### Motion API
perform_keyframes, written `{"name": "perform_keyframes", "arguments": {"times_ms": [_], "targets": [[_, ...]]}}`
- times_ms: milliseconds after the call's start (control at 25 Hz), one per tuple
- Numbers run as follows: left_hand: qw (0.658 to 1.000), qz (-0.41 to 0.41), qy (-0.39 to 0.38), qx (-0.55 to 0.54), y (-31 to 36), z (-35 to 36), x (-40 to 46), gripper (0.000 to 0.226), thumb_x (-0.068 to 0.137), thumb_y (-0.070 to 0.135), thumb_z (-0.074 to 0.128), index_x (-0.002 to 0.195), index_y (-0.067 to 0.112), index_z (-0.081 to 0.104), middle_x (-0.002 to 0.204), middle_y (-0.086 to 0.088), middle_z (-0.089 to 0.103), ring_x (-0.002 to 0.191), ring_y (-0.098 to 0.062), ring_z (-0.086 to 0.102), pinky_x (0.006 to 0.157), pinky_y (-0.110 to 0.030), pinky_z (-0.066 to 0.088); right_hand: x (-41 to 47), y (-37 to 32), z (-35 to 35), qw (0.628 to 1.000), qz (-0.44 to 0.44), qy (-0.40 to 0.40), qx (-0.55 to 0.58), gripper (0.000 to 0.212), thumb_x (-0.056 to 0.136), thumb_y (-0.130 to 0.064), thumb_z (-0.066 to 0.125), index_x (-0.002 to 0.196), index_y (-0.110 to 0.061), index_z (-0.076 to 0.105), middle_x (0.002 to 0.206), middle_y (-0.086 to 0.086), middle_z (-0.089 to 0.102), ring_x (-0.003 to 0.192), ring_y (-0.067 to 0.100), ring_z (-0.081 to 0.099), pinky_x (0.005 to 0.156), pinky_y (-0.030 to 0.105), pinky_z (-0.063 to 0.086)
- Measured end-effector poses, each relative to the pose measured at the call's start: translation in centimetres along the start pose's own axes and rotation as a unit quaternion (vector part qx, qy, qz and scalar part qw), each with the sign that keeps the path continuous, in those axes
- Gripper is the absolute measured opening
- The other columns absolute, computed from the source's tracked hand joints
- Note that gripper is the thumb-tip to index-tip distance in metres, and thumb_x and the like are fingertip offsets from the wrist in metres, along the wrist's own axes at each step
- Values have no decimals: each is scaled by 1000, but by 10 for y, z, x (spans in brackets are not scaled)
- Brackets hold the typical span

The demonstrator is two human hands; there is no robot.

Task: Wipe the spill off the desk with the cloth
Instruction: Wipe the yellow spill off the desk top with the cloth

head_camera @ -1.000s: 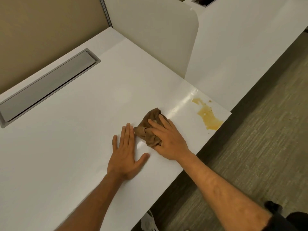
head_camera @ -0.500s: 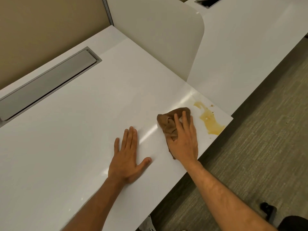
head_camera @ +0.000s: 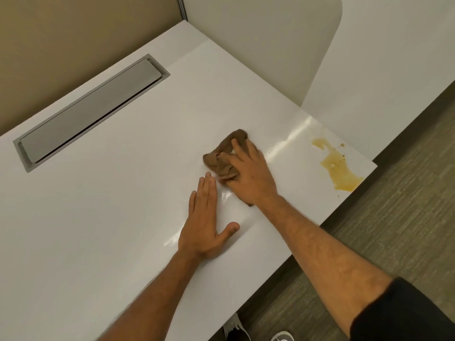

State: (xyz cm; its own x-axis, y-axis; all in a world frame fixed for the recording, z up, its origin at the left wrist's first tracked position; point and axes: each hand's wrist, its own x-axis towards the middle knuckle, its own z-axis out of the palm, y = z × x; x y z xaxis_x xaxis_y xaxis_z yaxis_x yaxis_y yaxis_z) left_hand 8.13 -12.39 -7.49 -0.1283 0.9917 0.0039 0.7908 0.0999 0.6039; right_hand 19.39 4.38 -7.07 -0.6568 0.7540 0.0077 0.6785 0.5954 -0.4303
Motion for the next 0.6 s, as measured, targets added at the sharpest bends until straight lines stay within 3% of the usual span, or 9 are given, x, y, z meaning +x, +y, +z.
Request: {"name": "perform_keyframes", "arguments": {"times_ms": [160,320,480,600], "targets": [[999,-21,29,-17,1,0,0,107,94,82,23,166,5,5,177,-4,-3,164,-22,-4,132,-51,1,-45,-15,10,997,-61,-7,45,54,96,-47,57,144,-24,53,165,1,31,156,29,14,125,48,17],[999,-36,9,20,1,0,0,102,94,83,19,167,15,-3,176,0,-9,163,-17,-8,132,-51,3,-90,5,1,994,-78,-26,71,55,96,-45,57,148,-28,48,167,-8,25,157,19,5,126,36,6],[992,-45,-55,104,2,1,3,102,87,90,12,165,28,-11,173,7,-22,161,-14,-18,132,-47,-6,-141,18,-4,999,-26,14,28,54,96,-44,60,146,-30,48,165,-7,31,156,22,14,124,46,24],[988,-46,-55,135,-5,4,3,94,93,84,22,165,34,-11,173,9,-24,160,-13,-21,131,-46,-8,-164,14,-1,996,40,77,22,56,87,-28,73,139,-22,53,156,2,46,149,31,32,115,54,39]]}}
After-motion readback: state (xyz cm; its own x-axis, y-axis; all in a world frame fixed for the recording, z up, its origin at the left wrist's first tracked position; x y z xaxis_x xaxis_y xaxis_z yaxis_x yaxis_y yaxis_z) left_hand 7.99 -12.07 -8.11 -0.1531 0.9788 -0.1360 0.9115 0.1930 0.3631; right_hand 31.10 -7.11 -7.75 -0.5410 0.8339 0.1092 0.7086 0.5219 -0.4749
